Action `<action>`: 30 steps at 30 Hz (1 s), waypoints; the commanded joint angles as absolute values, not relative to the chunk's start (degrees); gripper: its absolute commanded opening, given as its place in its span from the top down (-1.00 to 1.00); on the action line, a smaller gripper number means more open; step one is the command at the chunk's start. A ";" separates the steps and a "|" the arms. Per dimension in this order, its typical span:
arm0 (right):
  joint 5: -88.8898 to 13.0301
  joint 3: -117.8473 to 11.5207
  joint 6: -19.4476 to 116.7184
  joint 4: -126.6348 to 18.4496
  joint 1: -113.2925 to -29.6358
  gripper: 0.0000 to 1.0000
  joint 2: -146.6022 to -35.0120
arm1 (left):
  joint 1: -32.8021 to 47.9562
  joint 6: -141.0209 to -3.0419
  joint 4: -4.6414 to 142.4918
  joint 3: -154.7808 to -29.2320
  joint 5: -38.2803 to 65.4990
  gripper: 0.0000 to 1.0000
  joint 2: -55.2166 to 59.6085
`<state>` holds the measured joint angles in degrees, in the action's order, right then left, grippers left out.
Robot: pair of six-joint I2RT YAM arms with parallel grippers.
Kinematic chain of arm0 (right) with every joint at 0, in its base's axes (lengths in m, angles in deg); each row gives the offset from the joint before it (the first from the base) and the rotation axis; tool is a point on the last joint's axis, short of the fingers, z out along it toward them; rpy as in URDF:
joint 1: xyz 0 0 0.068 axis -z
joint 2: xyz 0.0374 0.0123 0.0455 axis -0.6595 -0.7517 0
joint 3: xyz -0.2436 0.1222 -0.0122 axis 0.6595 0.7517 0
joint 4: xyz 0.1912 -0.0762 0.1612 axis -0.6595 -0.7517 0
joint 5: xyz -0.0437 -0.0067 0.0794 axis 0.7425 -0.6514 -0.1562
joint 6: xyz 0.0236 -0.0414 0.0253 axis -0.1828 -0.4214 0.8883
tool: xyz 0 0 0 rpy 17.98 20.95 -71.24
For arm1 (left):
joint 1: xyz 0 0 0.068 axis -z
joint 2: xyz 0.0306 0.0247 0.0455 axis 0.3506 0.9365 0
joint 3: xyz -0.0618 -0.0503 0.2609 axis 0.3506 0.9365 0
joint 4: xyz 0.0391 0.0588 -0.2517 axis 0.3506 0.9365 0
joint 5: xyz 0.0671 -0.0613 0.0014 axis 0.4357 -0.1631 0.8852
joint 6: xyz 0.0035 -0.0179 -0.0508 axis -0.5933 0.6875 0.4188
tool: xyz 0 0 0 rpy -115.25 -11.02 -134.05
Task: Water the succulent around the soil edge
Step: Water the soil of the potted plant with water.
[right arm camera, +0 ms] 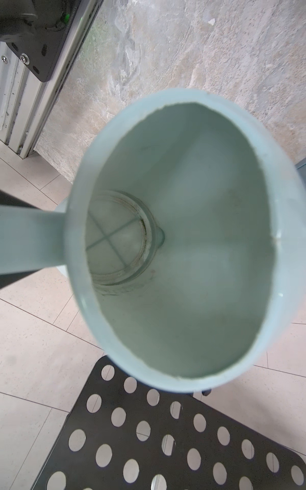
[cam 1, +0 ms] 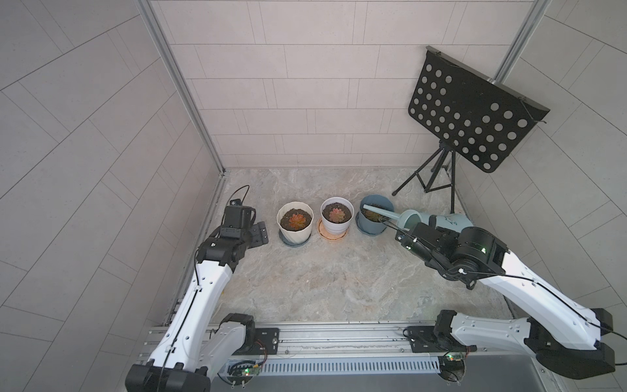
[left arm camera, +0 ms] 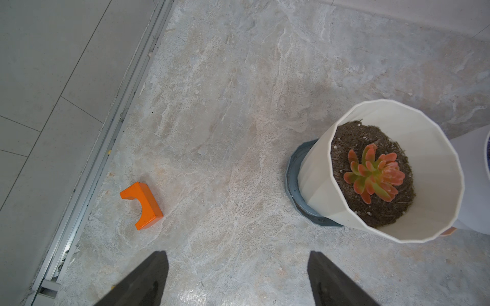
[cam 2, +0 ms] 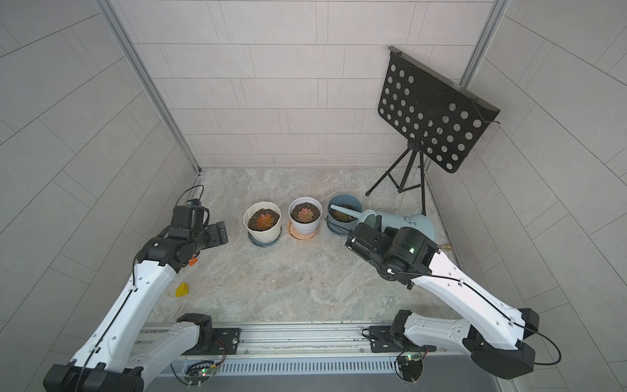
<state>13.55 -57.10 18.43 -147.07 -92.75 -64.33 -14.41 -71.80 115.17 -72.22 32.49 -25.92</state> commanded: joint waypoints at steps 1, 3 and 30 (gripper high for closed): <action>15.20 -56.84 19.77 -157.45 -93.12 1.00 -62.13 | -14.79 -72.53 115.29 -72.48 32.73 -0.80 -25.91; 15.26 -56.33 19.60 -157.49 -93.12 1.00 -61.61 | -14.75 -72.55 115.23 -72.43 32.69 -0.79 -25.94; 20.83 -51.34 13.88 -157.61 -92.92 1.00 -56.94 | -14.99 -72.68 115.29 -72.44 32.78 -0.79 -25.59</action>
<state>17.07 -51.76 14.74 -147.05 -92.75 -58.32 -14.63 -72.21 115.17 -72.22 32.49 -25.77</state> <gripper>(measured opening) 0.226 0.897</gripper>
